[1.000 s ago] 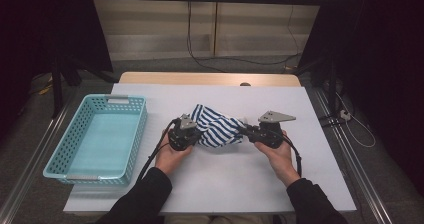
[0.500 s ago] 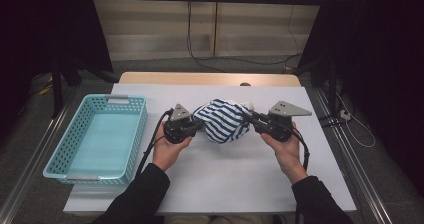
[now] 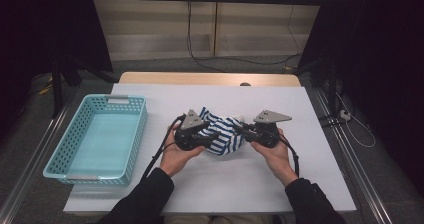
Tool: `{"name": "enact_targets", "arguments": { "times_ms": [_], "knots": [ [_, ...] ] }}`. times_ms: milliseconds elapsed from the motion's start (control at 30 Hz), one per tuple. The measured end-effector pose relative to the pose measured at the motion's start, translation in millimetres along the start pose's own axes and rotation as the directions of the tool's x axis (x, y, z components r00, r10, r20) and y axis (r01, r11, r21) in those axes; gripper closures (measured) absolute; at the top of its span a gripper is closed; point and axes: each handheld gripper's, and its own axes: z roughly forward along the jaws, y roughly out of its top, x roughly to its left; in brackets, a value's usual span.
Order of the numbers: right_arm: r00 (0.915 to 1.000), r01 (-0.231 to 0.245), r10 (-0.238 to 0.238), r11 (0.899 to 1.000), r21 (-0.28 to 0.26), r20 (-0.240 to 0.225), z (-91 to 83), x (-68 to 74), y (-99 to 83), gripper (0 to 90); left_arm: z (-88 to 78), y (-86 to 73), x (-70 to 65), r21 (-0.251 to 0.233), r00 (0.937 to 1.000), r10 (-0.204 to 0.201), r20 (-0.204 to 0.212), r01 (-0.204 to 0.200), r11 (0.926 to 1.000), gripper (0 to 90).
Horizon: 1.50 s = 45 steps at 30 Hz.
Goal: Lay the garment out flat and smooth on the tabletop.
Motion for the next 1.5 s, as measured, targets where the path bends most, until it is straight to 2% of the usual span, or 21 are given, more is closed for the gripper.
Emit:
{"name": "enact_targets", "arguments": {
  "times_ms": [67,133,167,233,267,300,333,400,467,567,633,800,867,900,1033,1167,1233,1300,1367,1400,1500],
  "knots": [
    [0.9998,0.006,-0.007,1.0,-0.009,-0.021,1.3,4.6,1.6,79.8,3.7,1.4,-6.1,0.005,0.9997,0.02,0.01,-0.02,0.9998,39.0],
    [0.9995,0.026,-0.026,1.0,0.002,-0.018,3.1,9.7,3.0,79.5,5.2,3.4,-11.5,0.009,0.9971,0.068,-0.034,-0.068,0.9976,38.1],
    [0.9987,0.048,-0.048,0.999,0.011,-0.017,4.2,13.2,4.0,79.3,6.9,3.7,-11.6,0.005,0.9971,0.073,-0.023,-0.072,0.9974,36.1],
    [0.9983,0.049,-0.048,0.999,0.008,-0.031,4.6,15.5,4.9,79.1,11.3,2.1,-13.4,0.016,0.9972,0.074,-0.01,-0.074,0.9971,34.4],
    [0.998,0.054,-0.054,0.999,0.005,-0.035,4.6,16.0,5.4,78.8,13.8,0.4,-13.6,0.045,0.9962,0.086,-0.015,-0.085,0.9954,33.5],
    [0.9981,0.048,-0.048,0.999,0.006,-0.039,4.4,16.6,5.8,78.0,16.0,-1.7,-14.2,0.07,0.9956,0.088,-0.033,-0.085,0.9939,35.9],
    [0.9979,0.048,-0.048,0.999,0.006,-0.044,4.5,16.6,5.9,76.1,17.1,-3.8,-13.3,0.096,0.9942,0.099,-0.043,-0.094,0.9909,43.7],
    [0.998,0.041,-0.04,0.999,0.007,-0.049,4.4,15.8,5.5,70.2,15.3,-7.1,-6.9,0.104,0.9976,0.064,-0.025,-0.062,0.9927,67.2],
    [0.9981,0.041,-0.04,0.999,0.014,-0.046,3.9,14.5,5.0,61.4,12.6,-7.4,-2.6,0.105,0.999,0.037,-0.024,-0.034,0.9939,77.2],
    [0.9989,0.029,-0.029,0.999,0.022,-0.038,4.2,13.1,3.2,54.4,9.6,-7.0,2.1,0.105,0.9996,0.02,-0.021,-0.018,0.9943,79.5],
    [0.9991,0.026,-0.024,0.999,0.036,-0.034,5.3,12.8,0.7,52.2,9.6,-8.5,4.4,0.093,0.9996,-0.014,-0.024,0.017,0.9955,79.8],
    [0.9989,0.034,-0.033,0.998,0.059,-0.032,4.5,14.2,-4.1,48.7,5.3,-10.4,14.3,0.098,0.9959,-0.063,-0.065,0.07,0.9928,80.3],
    [0.9988,0.036,-0.034,0.997,0.07,-0.035,4.5,14.1,-7.1,51.7,3.2,-12.9,21.0,0.092,0.9918,-0.104,-0.075,0.11,0.9897,80.4],
    [0.9987,0.037,-0.034,0.996,0.083,-0.038,5.3,13.5,-9.2,54.7,2.0,-13.9,24.6,0.1,0.9925,-0.089,-0.083,0.097,0.9903,80.4],
    [0.9979,0.051,-0.046,0.993,0.109,-0.046,7.7,14.4,-15.9,69.6,-0.7,-20.7,35.8,0.101,0.9854,-0.132,-0.107,0.143,0.9846,80.4],
    [0.9952,0.067,-0.057,0.989,0.132,-0.08,5.9,18.5,-20.8,82.1,-1.9,-24.3,42.0,0.102,0.9819,-0.138,-0.129,0.152,0.9831,80.4],
    [0.9927,0.079,-0.065,0.988,0.134,-0.101,2.0,20.2,-22.3,84.0,-3.3,-24.7,44.5,0.098,0.9798,-0.152,-0.13,0.165,0.9814,80.2],
    [0.9916,0.078,-0.063,0.988,0.132,-0.113,-3.3,23.0,-23.3,85.2,-8.1,-24.0,50.1,0.135,0.9843,-0.127,-0.123,0.144,0.9804,80.2],
    [0.991,0.082,-0.068,0.989,0.126,-0.116,-9.8,25.7,-25.0,86.0,-8.5,-24.0,50.0,0.097,0.977,-0.171,-0.127,0.184,0.9781,80.3],
    [0.9911,0.081,-0.067,0.989,0.125,-0.115,-12.0,26.9,-25.8,86.2,-11.1,-23.5,52.3,0.125,0.982,-0.142,-0.125,0.157,0.9796,80.4],
    [0.9914,0.084,-0.07,0.988,0.129,-0.111,-18.0,29.2,-30.2,86.7,-11.0,-23.7,51.8,0.132,0.9809,-0.145,-0.129,0.162,0.9779,80.9]
  ]
}}
